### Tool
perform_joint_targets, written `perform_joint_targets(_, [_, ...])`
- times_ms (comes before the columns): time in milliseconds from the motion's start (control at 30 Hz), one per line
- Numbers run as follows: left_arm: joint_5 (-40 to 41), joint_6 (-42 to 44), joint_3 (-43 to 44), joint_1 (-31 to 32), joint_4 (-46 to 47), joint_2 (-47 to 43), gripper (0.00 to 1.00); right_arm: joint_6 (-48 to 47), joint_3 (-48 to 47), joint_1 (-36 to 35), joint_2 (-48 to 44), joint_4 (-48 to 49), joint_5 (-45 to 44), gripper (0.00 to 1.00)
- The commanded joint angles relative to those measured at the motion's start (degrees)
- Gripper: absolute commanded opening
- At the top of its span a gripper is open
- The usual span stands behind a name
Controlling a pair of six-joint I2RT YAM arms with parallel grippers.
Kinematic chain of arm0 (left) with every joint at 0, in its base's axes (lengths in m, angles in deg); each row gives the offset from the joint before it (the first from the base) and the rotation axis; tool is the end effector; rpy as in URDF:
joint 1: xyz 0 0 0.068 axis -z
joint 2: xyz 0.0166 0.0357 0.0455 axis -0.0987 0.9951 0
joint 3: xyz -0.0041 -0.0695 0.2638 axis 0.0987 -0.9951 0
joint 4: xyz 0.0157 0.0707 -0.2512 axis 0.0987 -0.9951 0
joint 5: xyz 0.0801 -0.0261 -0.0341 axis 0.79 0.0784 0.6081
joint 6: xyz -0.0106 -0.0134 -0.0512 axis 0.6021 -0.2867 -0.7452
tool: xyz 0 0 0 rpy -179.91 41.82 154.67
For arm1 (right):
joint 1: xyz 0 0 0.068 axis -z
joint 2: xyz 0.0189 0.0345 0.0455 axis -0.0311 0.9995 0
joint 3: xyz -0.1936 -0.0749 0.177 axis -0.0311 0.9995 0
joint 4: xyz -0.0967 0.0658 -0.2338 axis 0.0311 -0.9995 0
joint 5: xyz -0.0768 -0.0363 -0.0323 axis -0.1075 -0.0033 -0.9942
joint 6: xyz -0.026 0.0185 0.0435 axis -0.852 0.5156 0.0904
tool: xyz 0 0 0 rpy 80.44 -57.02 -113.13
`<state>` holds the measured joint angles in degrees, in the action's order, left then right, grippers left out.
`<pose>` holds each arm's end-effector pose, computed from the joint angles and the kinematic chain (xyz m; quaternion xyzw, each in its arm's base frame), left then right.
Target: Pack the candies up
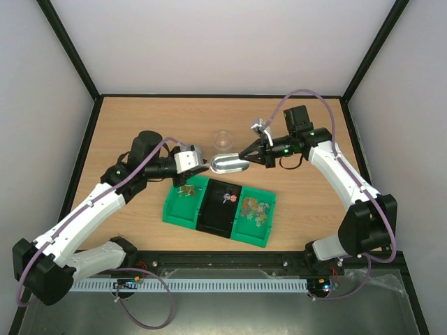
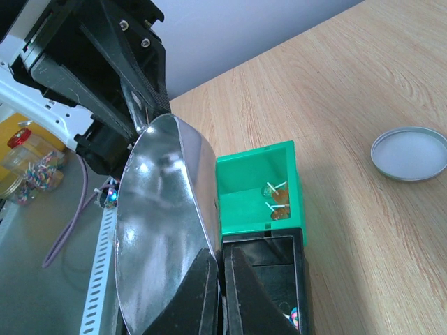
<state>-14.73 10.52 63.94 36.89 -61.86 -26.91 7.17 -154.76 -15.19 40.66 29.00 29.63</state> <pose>0.1915 -0.1399 0.3288 0.5718 0.5805 -0.2351 0.5299 0.2824 0.1191 0.3227 -0.4952 0.6425 0.4378 0.3877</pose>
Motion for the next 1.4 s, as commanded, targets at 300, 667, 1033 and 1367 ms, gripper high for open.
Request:
perform_joint_targets(300, [0.72, -0.84, 1.64, 0.47, 0.58, 0.69, 0.02, 1.57, 0.43, -0.28, -0.20, 0.59, 0.65, 0.20])
perform_joint_targets(667, [15.92, -19.23, 1.55, -5.54, -5.31, -4.16, 0.02, 5.86, -2.41, -1.40, 7.07, 5.25, -15.66, 0.83])
perform_joint_targets(1033, [16.01, -18.17, 2.43, -14.53, -14.37, -6.78, 0.02, -0.52, 0.66, -12.16, 11.74, 4.80, -27.49, 0.76])
perform_joint_targets(1367, [19.50, -22.09, 2.00, -18.30, -14.36, -7.54, 0.02, -5.81, 3.28, -17.60, 16.21, 6.33, -33.89, 0.63])
